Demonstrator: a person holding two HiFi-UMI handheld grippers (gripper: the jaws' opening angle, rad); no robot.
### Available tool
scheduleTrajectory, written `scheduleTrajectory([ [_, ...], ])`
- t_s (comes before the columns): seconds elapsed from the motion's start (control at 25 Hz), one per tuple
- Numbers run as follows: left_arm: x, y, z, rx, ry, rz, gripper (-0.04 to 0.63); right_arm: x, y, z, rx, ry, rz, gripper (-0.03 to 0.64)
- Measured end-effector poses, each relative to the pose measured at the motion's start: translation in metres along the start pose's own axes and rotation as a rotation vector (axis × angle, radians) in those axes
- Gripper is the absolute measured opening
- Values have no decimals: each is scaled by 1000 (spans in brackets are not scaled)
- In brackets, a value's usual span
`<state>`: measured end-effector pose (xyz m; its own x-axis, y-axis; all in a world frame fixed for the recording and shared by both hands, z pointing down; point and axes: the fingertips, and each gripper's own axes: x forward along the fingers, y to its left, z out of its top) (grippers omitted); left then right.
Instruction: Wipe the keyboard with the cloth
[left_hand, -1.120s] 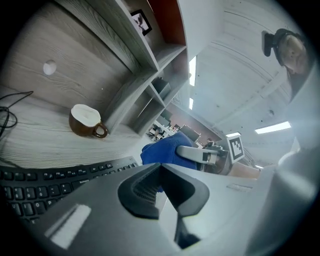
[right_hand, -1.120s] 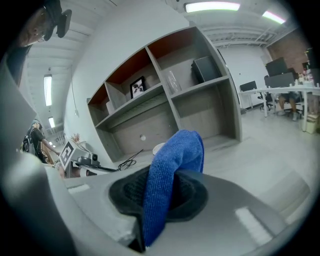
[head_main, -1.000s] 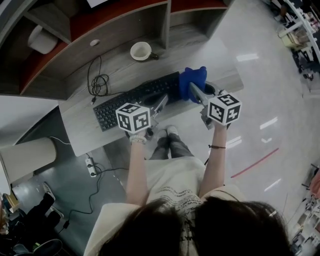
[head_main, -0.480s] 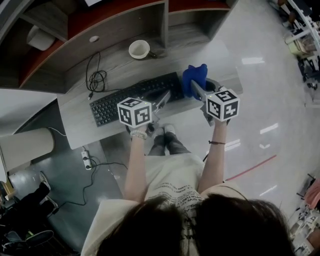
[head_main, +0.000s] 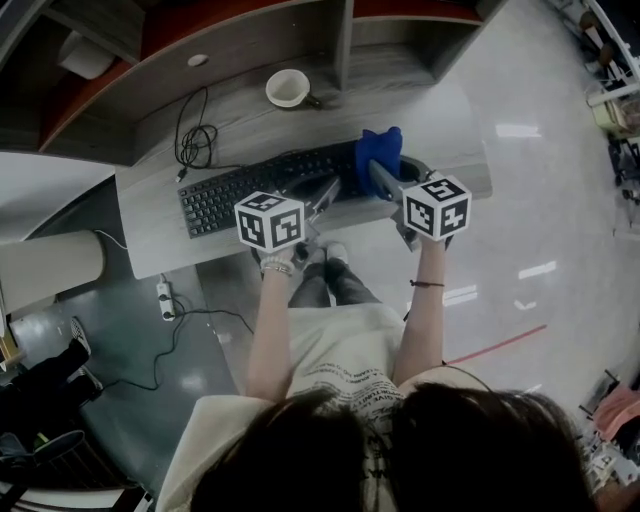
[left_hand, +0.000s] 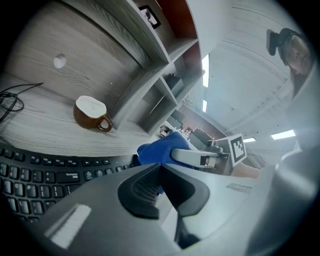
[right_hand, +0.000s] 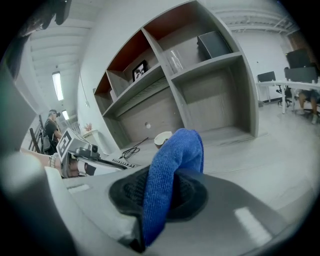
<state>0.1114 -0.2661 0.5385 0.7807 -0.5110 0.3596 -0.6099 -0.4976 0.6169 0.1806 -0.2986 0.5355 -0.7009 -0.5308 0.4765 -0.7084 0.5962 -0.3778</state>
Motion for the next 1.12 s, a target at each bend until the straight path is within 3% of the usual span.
scheduleTrajectory([
  [0.48, -12, 11, -1, -17, -29, 55, 3, 13, 11, -2, 8, 21, 68, 58],
  [1.12, -47, 25, -3, -30, -38, 20, 3, 26, 31, -12, 34, 41, 22, 58],
])
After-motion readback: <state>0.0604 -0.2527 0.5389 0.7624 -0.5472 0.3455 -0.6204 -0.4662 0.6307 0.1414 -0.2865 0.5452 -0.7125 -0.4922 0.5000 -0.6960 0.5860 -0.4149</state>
